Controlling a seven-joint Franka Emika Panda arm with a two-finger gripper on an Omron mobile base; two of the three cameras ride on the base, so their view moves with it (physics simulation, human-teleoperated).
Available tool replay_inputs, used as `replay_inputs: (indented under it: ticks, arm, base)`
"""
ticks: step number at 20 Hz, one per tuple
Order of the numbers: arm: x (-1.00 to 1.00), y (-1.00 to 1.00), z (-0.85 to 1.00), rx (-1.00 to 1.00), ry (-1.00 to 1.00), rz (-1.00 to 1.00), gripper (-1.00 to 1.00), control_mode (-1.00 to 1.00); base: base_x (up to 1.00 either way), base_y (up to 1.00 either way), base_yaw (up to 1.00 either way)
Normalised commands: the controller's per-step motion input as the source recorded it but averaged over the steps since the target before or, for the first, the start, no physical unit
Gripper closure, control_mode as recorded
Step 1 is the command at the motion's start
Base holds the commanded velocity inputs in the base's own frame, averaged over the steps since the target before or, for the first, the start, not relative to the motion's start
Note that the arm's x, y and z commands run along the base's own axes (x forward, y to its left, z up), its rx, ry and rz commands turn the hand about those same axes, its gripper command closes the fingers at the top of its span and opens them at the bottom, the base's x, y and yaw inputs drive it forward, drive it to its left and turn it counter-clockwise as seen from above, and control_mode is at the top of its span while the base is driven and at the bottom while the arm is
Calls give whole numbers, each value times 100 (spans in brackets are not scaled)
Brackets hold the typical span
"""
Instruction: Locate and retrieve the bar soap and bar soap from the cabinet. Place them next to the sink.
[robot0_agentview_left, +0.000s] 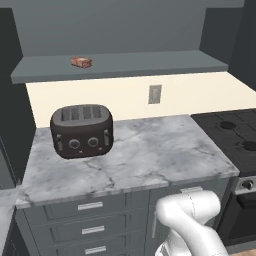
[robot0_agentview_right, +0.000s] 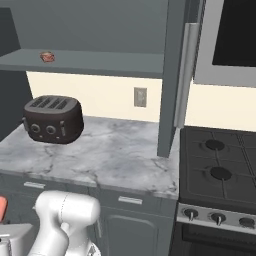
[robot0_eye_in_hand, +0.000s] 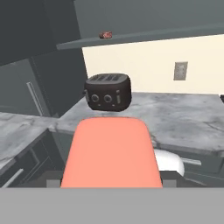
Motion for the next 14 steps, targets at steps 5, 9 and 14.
replay_inputs:
  ticks: [5,9,14]
  arm:
    - [0,0,0,0,0,0,100,100]
    - [0,0,0,0,0,0,100,100]
    - [0,0,0,0,0,0,100,100]
  base:
    - [-15,-6,-5]
    - [-14,-12,-11]
    - [-5,-16,-20]
